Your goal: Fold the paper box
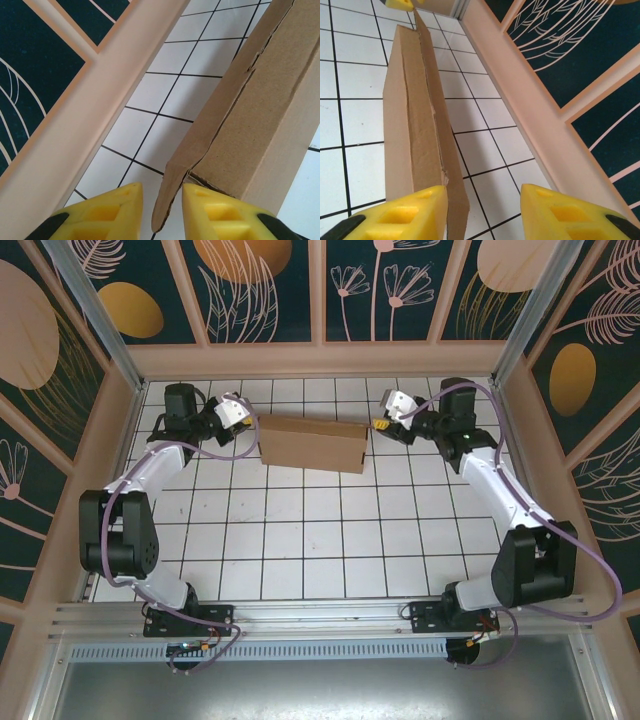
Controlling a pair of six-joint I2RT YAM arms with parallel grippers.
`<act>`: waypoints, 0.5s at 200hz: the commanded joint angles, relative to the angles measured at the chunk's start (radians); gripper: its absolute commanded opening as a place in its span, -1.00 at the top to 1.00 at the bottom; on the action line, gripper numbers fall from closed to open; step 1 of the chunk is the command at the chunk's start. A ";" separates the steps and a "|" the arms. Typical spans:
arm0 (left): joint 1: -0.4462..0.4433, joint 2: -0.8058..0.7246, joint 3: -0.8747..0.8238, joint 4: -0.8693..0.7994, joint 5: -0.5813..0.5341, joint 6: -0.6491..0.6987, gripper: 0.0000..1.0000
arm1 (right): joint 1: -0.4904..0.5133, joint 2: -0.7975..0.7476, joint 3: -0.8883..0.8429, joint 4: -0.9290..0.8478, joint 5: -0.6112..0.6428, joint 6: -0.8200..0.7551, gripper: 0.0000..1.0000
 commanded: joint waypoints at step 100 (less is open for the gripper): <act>0.000 0.034 0.020 0.023 0.027 -0.035 0.80 | 0.049 0.049 0.022 -0.099 0.107 -0.120 0.11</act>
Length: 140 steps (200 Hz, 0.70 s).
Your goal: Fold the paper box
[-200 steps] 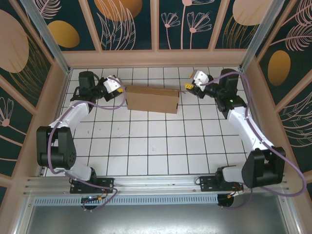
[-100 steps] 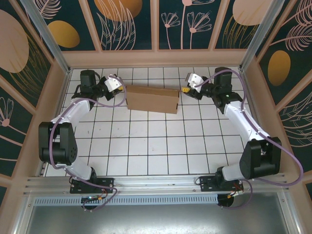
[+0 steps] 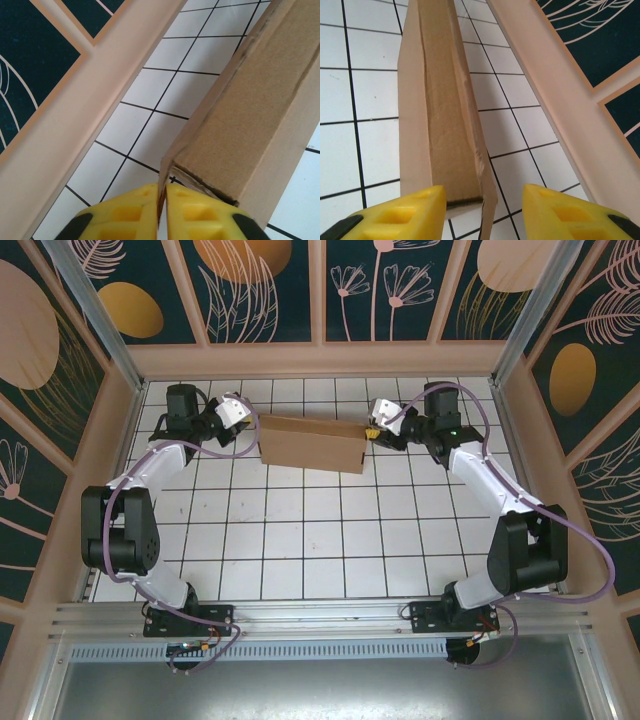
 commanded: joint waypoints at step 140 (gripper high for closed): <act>-0.005 -0.026 0.001 0.028 0.032 -0.022 0.88 | 0.005 0.065 0.009 0.015 0.111 -0.004 0.25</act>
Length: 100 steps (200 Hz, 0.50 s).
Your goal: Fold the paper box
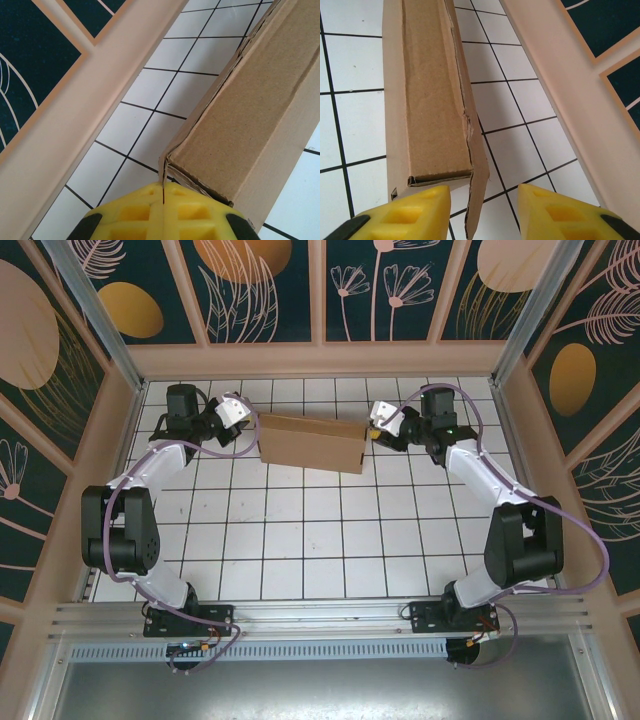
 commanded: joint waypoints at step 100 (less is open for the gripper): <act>-0.038 -0.049 -0.018 0.015 0.025 -0.046 0.93 | 0.031 0.058 0.043 0.016 0.030 0.090 0.94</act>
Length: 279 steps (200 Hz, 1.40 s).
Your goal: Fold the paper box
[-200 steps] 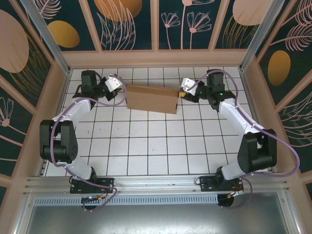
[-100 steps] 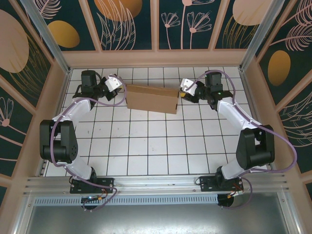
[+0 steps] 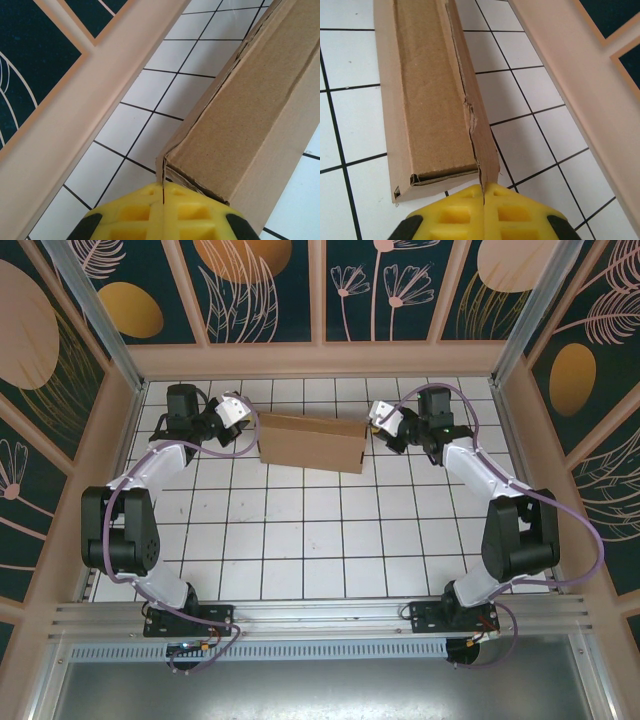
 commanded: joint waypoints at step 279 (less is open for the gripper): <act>-0.152 -0.176 -0.053 -0.058 -0.123 -1.227 1.00 | 0.149 0.026 0.175 -0.097 0.156 1.174 1.00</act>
